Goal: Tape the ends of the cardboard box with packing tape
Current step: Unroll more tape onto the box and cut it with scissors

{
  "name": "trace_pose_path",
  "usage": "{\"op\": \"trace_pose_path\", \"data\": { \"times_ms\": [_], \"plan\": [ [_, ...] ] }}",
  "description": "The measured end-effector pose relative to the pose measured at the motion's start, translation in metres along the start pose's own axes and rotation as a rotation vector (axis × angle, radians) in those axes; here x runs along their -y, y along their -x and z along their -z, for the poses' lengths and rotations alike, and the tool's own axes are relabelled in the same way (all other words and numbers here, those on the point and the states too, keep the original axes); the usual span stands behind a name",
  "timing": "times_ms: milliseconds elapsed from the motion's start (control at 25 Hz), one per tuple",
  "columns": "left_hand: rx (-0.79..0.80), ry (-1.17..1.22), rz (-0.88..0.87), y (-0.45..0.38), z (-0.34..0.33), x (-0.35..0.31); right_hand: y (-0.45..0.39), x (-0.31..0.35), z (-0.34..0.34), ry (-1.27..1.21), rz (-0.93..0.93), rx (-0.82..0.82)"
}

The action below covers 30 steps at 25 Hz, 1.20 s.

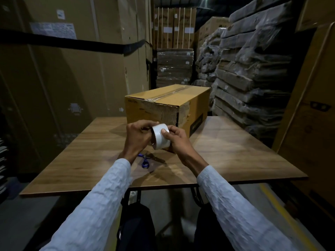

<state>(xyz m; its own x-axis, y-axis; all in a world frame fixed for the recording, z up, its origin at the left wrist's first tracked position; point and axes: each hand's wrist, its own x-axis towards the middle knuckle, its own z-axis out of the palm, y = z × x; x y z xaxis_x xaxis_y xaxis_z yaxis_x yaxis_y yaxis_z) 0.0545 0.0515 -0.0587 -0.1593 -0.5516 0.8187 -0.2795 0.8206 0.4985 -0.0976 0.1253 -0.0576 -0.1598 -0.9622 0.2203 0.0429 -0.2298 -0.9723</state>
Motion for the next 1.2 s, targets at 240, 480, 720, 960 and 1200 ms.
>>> {"op": "trace_pose_path", "data": {
  "times_ms": [240,480,720,960,1200],
  "plan": [
    [-0.021,0.018,0.057,0.001,-0.007,-0.001,0.01,-0.005,0.006,0.049,0.088,0.063],
    [-0.078,0.055,0.215,0.001,-0.014,-0.007,0.012,-0.013,0.014,0.124,0.161,0.056],
    [-0.053,0.116,0.36,0.0,-0.013,-0.012,0.01,-0.02,0.015,0.139,0.183,0.03],
    [-0.003,0.111,0.462,-0.003,-0.012,-0.011,0.012,-0.021,0.017,0.135,0.189,0.02],
    [0.064,0.281,0.674,-0.002,-0.013,-0.006,0.018,-0.012,0.017,0.153,0.215,0.005]
  ]
}}
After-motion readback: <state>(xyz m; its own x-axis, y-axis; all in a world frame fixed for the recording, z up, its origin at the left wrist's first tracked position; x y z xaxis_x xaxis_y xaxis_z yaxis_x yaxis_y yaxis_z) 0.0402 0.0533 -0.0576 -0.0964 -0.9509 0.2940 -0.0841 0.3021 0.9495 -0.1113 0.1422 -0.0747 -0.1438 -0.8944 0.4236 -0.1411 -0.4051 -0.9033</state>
